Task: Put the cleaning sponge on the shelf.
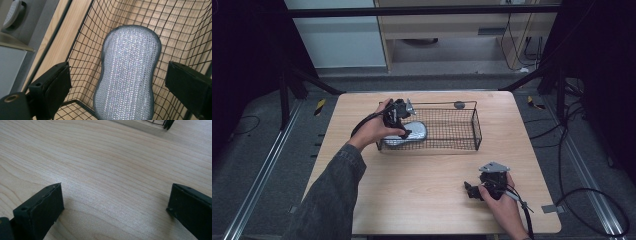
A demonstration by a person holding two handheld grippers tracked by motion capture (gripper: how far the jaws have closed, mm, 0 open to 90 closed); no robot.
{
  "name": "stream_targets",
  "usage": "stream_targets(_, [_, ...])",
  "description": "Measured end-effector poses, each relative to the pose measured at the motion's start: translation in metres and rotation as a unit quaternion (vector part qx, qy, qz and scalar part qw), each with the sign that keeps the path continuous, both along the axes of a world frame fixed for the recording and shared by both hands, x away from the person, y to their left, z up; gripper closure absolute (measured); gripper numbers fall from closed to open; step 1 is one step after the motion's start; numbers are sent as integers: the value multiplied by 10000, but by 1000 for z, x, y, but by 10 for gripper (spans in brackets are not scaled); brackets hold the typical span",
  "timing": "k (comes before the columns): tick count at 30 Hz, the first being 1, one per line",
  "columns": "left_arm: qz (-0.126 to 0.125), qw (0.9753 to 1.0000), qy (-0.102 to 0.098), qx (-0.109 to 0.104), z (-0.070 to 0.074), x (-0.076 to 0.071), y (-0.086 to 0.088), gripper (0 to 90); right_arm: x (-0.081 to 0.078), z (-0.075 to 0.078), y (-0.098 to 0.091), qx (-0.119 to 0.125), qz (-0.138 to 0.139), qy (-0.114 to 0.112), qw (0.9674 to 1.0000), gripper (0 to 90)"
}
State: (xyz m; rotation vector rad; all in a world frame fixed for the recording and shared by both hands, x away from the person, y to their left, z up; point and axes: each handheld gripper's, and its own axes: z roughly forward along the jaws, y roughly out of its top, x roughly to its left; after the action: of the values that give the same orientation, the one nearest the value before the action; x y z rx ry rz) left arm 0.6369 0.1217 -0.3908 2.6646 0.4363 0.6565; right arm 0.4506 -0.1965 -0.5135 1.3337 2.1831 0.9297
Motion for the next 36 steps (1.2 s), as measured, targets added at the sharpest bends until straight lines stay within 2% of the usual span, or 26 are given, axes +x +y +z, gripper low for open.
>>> stream_targets(7, [28,9996,-49,-289,9,-7,-1,65,0,0,0,6,-7,13,10000,4])
stream_targets(12, [17,9992,-160,-364,14,-12,-4,64,0,0,0,8,-7,13,10000,4])
stream_targets(18, [7,9991,-281,-333,17,-21,-8,61,0,0,0,2,-4,4,10000,3])
stream_targets(19, [35,9987,-346,-372,17,-24,-9,61,0,0,0,2,-9,13,10000,4])
stream_targets(27, [20,9985,-318,-439,17,-36,-14,57,0,0,0,9,-13,20,10000,3])
stream_targets(32, [132,9974,-355,-609,20,-45,-16,48,0,0,0,7,-13,20,10000,3])
stream_targets(36, [207,9969,-360,-663,20,-54,-18,47,0,0,0,9,-15,22,10000,3])
